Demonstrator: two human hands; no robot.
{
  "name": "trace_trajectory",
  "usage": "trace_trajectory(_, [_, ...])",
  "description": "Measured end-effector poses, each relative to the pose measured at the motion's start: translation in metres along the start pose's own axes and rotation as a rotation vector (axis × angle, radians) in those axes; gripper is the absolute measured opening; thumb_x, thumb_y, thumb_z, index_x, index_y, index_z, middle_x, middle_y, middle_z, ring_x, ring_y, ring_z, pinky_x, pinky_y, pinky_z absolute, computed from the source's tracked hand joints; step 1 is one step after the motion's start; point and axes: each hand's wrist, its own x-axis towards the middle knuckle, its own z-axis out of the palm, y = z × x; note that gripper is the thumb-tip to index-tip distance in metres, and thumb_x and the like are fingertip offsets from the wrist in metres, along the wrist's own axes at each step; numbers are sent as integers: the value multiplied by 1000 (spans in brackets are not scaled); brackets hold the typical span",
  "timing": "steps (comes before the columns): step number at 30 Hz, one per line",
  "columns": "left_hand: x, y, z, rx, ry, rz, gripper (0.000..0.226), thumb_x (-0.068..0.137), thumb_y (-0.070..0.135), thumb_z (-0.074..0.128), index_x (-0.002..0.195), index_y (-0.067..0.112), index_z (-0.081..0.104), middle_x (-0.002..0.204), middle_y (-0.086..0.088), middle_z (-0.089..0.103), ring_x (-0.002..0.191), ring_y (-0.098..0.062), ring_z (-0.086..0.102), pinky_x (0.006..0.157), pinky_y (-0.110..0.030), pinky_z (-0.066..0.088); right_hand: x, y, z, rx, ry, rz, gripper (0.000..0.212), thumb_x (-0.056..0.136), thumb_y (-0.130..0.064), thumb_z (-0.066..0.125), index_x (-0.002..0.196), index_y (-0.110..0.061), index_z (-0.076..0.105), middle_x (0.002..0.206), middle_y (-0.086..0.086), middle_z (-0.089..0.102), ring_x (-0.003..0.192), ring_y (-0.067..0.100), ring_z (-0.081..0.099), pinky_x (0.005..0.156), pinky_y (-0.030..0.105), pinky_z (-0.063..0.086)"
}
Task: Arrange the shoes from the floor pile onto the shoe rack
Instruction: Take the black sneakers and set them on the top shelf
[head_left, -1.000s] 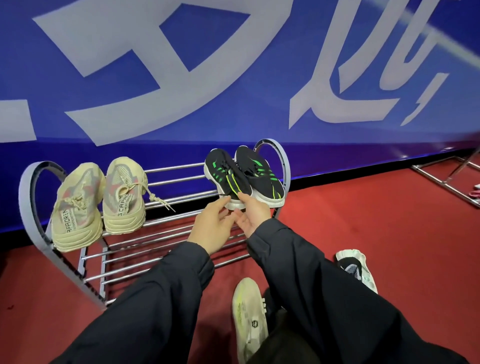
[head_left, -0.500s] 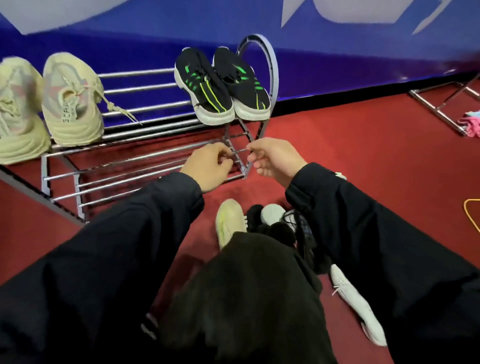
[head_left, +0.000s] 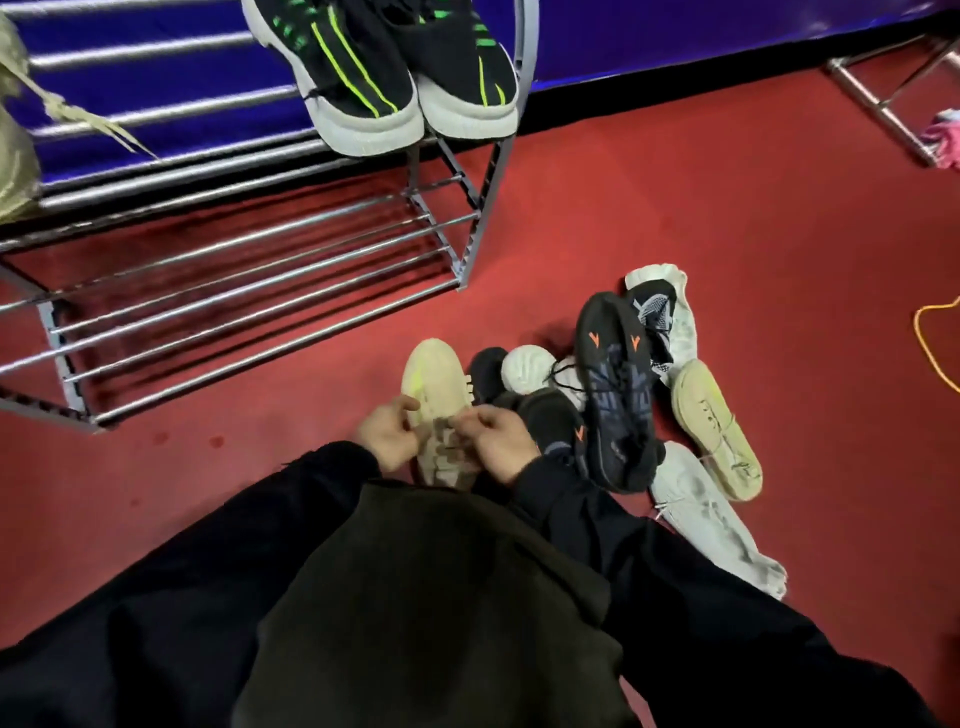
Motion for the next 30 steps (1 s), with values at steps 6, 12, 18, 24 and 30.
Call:
trace_trajectory(6, [8, 27, 20, -25, 7, 46, 30, 95, 25, 60, 124, 17, 59, 110, -6, 70, 91, -27, 67, 83, -32, 51, -16, 0, -112, -496, 753, -409, 51, 82, -26, 68, 131, -18, 57, 129, 9, 56, 121, 25, 51, 105, 36, 43])
trace_trajectory(12, [-12, 48, 42, -58, -76, 145, 29, 98, 22, 58, 125, 12, 62, 119, -15, 70, 104, -30, 65, 88, -30, 46, -7, 48, -157, -163, 547, -4, 57, 89, -18, 73, 139, -9, 48, 132, 11, 63, 122, 24, 60, 104, 30, 41])
trace_trajectory(18, [-24, 65, 73, 59, -135, 76, 44, 94, 39, 62, 131, 15, 59, 128, -4, 68, 115, -23, 63, 102, -35, 47, -22, 40, -176, 210, 622, -107, 37, 88, -9, 70, 122, 1, 63, 112, 18, 69, 104, 31, 66, 106, 49, 50])
trace_trajectory(24, [-51, 98, 57, -283, -111, 142, 67, 78, 81, 48, 109, 24, 66, 93, 3, 69, 78, -14, 64, 74, -37, 52, -47, -14, -154, 329, 440, -286, 36, 93, -9, 68, 128, 0, 62, 110, 24, 70, 98, 27, 68, 97, 43, 54])
trace_trajectory(30, [-71, 116, -5, -521, -36, 331, 50, 88, 35, 70, 130, 20, 48, 121, -11, 67, 110, -27, 67, 99, -49, 54, -38, -60, -91, 250, 204, -317, 18, 101, -30, 58, 98, -22, 74, 91, -6, 76, 85, 8, 70, 83, 25, 56])
